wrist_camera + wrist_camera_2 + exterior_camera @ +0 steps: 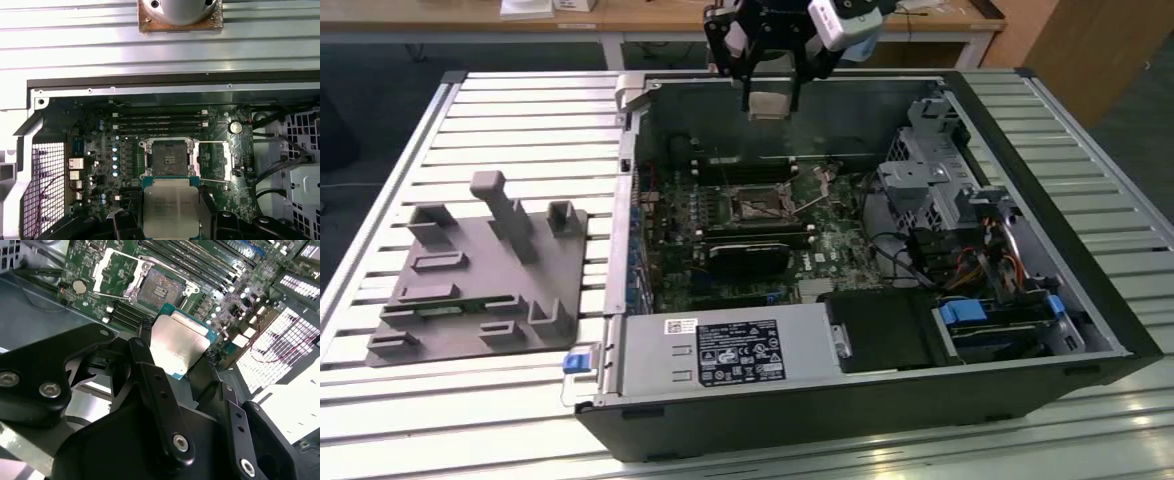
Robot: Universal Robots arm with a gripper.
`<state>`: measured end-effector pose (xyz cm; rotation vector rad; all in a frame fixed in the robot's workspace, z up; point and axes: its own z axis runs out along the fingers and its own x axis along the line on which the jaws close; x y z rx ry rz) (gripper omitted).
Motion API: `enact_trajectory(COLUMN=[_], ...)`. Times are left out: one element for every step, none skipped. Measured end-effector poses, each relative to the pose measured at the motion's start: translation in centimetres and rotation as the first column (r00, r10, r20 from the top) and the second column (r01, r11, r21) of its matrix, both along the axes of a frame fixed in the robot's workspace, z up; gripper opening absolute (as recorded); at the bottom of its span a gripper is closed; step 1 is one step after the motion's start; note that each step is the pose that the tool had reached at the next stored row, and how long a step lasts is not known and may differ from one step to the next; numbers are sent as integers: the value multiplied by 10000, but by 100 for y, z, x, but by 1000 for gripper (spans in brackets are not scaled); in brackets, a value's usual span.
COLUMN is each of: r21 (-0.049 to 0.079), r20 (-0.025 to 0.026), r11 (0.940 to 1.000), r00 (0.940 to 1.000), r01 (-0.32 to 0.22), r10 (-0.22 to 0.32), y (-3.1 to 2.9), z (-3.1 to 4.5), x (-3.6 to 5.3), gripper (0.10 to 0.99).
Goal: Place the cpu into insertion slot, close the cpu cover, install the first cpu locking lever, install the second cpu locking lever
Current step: 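Place the cpu into insertion slot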
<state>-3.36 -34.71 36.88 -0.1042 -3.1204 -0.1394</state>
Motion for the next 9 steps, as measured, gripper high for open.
enact_trajectory(r21=[-1, -3, -5, -5, -6, -7, -7, -7, -7], r20=[0, 0, 0, 0, 0, 0, 0, 0, 0], r11=[9999, 9996, 9991, 9984, 9975, 9966, 9955, 9943, 9928], r00=[9999, 9996, 9991, 9984, 9975, 9966, 9955, 9943, 9928], r01=[142, 283, 419, 565, 700, 829, 945, 1068, 1194], r10=[-142, -283, -419, -565, -700, -829, -945, -1068, -1194], y=[0, 0, 0, 0, 0, 0, 0, 0, 0], z=[-1, -1, -2, -3, -4, -5, -6, -7, -8], x=[0, 0, 0, -1, -1, -2, -2, -3, -4], gripper=[541, 541, 541, 541, 541, 541, 541, 541, 541])
